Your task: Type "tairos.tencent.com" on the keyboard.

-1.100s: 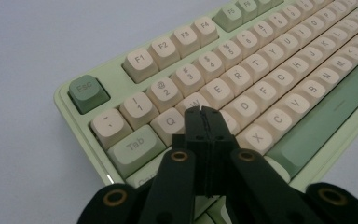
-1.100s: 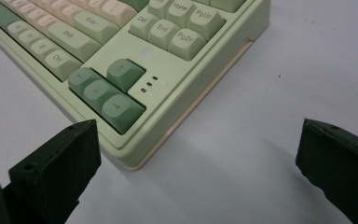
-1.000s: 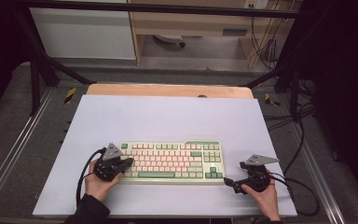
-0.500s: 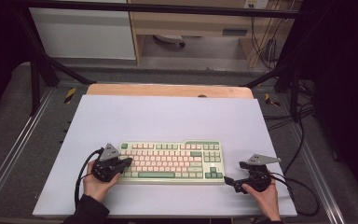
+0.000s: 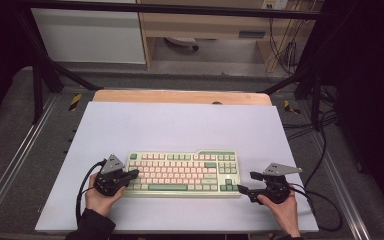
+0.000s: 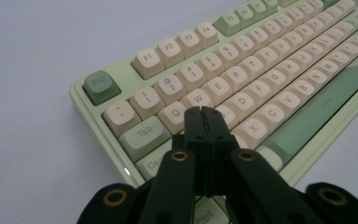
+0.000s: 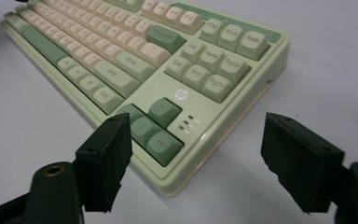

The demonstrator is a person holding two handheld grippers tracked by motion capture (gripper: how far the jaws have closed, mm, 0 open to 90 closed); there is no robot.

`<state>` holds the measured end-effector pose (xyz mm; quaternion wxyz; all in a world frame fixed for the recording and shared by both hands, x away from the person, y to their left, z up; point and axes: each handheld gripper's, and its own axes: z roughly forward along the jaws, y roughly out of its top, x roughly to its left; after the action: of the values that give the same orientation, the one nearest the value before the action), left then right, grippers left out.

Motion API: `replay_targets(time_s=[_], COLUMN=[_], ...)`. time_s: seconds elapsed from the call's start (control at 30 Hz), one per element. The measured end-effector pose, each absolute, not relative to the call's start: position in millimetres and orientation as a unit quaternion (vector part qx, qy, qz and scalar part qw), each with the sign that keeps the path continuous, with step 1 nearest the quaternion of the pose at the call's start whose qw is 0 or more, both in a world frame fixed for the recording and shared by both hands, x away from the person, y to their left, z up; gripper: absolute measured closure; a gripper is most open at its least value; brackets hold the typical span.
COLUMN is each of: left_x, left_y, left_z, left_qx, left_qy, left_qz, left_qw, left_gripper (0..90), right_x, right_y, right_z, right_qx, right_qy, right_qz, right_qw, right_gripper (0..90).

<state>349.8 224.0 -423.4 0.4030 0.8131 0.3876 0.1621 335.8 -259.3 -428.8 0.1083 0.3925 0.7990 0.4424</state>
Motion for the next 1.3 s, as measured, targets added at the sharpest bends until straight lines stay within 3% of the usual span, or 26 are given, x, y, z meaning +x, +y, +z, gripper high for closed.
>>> replay_targets(time_s=[1.07, 1.3], left_x=[351, 351], left_y=[225, 225], left_z=[-425, -425], left_qx=[0.809, 0.81], left_qy=[0.388, 0.387], left_qz=[0.156, 0.155], left_qw=[0.413, 0.413], left_gripper=[90.0, 90.0], right_x=[349, 355], right_y=[-171, -152], right_z=[-403, -402], right_qx=[0.367, 0.364], right_qy=[0.811, 0.811], right_qz=[0.448, 0.451], right_qw=[0.087, 0.085], right_gripper=[77.8, 82.8])
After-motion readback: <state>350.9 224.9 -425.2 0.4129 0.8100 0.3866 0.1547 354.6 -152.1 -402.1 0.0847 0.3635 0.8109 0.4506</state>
